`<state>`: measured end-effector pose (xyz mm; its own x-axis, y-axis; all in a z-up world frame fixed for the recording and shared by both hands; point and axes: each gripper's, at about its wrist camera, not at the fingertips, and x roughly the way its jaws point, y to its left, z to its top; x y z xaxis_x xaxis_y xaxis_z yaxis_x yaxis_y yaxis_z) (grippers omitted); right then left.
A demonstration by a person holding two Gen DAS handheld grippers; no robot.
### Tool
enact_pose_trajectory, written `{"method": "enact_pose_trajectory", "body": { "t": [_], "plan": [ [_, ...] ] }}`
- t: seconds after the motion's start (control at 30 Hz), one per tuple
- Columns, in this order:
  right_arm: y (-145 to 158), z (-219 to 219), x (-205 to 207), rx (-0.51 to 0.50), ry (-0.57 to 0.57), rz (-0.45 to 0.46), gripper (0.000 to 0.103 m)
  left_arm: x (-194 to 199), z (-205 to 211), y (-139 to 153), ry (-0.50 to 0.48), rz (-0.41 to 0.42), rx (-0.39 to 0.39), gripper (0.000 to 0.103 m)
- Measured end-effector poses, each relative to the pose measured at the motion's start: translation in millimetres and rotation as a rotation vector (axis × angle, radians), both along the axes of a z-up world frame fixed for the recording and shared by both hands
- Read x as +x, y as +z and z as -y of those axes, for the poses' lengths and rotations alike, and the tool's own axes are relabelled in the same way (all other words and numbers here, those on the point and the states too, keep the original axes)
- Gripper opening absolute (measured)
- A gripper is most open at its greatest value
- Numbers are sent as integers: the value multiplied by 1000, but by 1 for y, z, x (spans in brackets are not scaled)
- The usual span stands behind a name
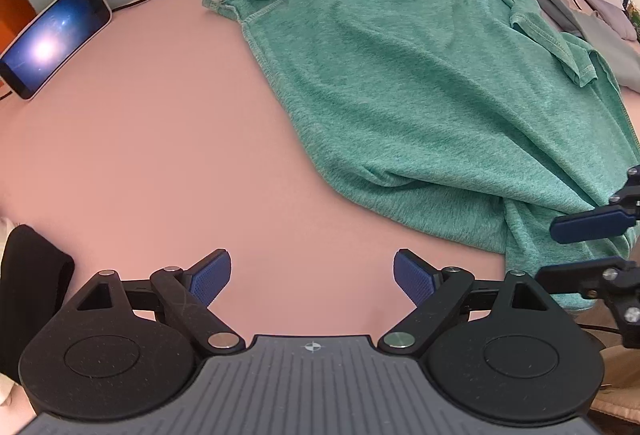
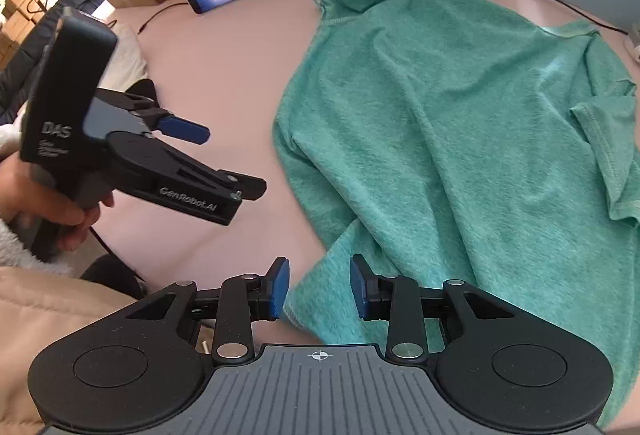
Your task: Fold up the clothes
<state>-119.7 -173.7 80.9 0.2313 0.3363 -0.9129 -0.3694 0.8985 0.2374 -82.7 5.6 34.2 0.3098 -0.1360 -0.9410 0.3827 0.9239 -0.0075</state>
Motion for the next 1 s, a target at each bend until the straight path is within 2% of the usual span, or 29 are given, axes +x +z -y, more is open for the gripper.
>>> {"method": "enact_pose_trajectory", "body": {
  "t": [0.1, 0.17, 0.2, 0.3, 0.33, 0.43, 0.5, 0.6, 0.67, 0.7, 0.77, 0.9, 1.0],
  "plan": [
    [-22, -15, 9, -80, 17, -43, 31, -2, -7, 0, 25, 0, -6, 88],
    [-33, -19, 10, -96, 31, -66, 26, -3, -11, 0, 40, -1, -10, 88],
    [-37, -19, 10, -69, 30, -91, 14, -3, -13, -1, 45, -3, -13, 88],
    [-46, -14, 7, 38, 42, -179, 3, -2, -16, -1, 57, -4, -20, 88],
    [-45, -12, 4, 86, 55, -211, 2, -1, -17, -1, 60, -4, -21, 88],
    [-39, -8, -9, 311, 111, -344, 2, 2, -18, 2, 68, 7, -22, 88],
    [-41, -6, -13, 411, 142, -422, 2, 4, -21, 4, 82, 16, -23, 88],
    [-63, -1, -10, 508, 136, -556, 2, 6, -25, 6, 104, 21, -19, 88],
    [-78, -4, -10, 502, 133, -603, 2, 7, -27, 7, 117, 23, -11, 88],
    [-81, -7, -10, 480, 141, -604, 8, 7, -29, 7, 126, 21, -8, 88],
    [-82, -15, -9, 453, 167, -591, 8, 6, -32, 7, 143, 15, -5, 88],
    [-71, -16, 7, 356, 183, -503, 8, 9, -33, 7, 164, 10, -3, 88],
    [-49, 1, 27, 319, 155, -406, 8, 14, -29, 7, 163, 14, -7, 88]
  ]
}}
